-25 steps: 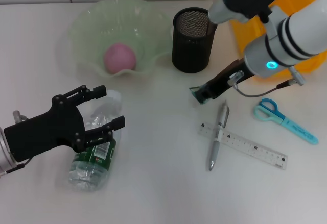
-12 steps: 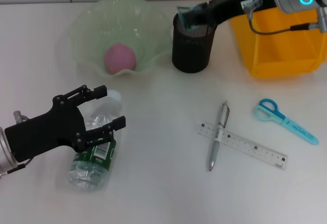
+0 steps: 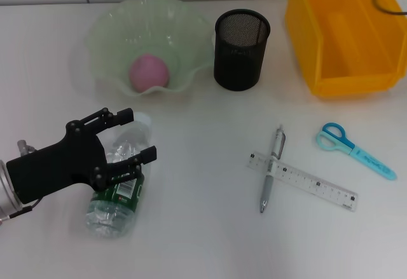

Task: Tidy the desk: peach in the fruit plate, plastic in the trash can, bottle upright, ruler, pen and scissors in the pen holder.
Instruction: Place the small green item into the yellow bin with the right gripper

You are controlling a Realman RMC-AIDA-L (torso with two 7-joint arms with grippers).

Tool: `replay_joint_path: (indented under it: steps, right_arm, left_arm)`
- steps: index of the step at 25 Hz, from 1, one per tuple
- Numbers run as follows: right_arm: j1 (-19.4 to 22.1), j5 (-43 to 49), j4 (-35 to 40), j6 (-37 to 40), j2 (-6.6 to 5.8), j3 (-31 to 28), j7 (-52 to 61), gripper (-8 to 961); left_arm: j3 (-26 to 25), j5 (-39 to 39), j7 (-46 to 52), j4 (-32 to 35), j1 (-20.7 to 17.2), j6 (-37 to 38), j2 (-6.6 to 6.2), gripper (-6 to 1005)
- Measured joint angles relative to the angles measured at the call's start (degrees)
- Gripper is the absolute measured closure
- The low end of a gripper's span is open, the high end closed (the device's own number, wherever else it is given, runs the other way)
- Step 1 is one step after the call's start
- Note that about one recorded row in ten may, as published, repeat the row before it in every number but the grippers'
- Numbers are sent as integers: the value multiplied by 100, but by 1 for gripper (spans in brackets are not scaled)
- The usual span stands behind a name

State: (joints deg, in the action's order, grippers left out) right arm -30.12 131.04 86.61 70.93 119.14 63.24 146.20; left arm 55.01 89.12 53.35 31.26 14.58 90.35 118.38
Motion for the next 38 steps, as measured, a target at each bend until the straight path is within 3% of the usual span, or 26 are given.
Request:
replay_joint_path:
  steps: [2, 9, 17, 23, 32, 38]
  right_arm:
    - [152, 137, 44, -11, -3, -532, -89, 655]
    - [201, 286, -365, -129, -6, -1347, -490, 661]
    - [-67, 318, -1369, -529, -100, -1341, -946, 664]
    - [-185, 546, -1481, -520, -101, -1342, -962, 665]
    - [-233, 563, -1437, -402, -113, -1347, -938, 251]
    - [-284, 565, -1350, -185, -129, -1350, -950, 192]
  left_arm:
    - [0, 0, 0, -6, 0, -8, 3, 182]
    - [0, 0, 0, -6, 0, -16, 9, 183]
    - [0, -1, 0, -6, 30, -2, 9, 184]
    - [0, 0, 6, -6, 46, 17, 9, 184]
    - [0, 0, 9, -6, 54, 7, 2, 184]
    - [0, 0, 15, -6, 53, 17, 0, 185]
